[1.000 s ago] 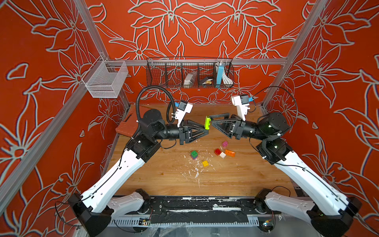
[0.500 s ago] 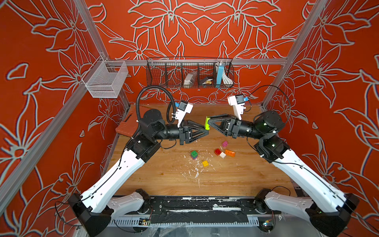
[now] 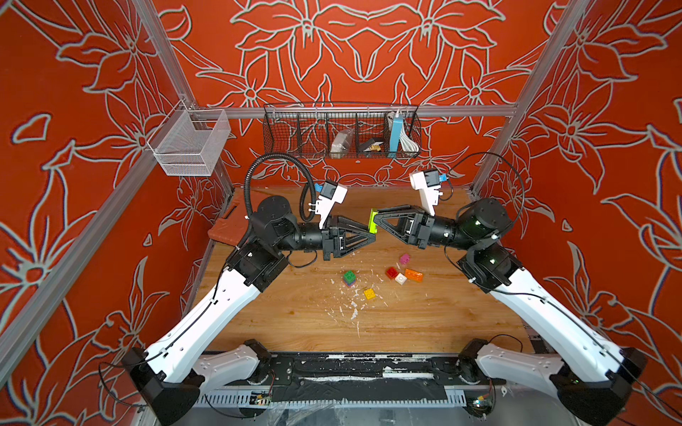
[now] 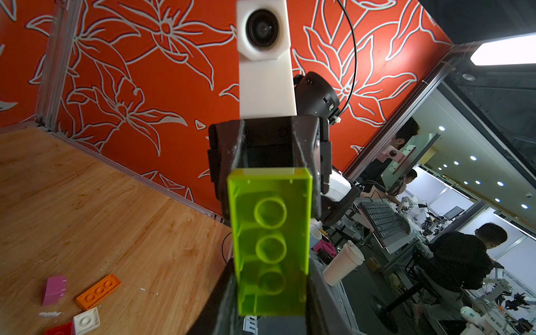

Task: Assemble the letter r with lego
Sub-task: Pick up the lego brick from the center of the board.

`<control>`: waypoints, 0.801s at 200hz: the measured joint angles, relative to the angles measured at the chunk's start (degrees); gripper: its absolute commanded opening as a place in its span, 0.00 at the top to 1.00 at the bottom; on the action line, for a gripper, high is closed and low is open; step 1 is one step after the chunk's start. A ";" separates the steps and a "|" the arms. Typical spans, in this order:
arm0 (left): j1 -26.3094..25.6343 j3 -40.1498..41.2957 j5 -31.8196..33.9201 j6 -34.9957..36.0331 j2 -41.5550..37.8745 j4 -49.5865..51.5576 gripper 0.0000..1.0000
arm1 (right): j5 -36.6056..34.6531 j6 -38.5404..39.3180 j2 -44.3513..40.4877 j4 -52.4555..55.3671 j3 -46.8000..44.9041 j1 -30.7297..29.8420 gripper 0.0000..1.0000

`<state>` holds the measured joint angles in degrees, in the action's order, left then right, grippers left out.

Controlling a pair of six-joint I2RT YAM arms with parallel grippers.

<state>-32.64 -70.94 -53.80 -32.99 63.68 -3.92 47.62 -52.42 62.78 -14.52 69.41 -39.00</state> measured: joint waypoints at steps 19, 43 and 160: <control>0.00 0.00 0.00 0.00 0.00 0.00 1.00 | -0.02 0.07 0.04 0.02 0.07 -0.04 0.88; 0.00 0.00 0.04 0.00 0.00 0.22 0.58 | -0.13 0.74 0.04 0.76 0.24 -0.04 0.96; -0.04 -0.20 20.87 10.88 -4.31 28.28 0.03 | -23.02 35.50 -1.84 46.01 6.75 -0.42 1.00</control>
<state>-32.69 -71.13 -32.93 -22.11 59.37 24.36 24.60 -16.93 60.95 31.48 76.16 -39.42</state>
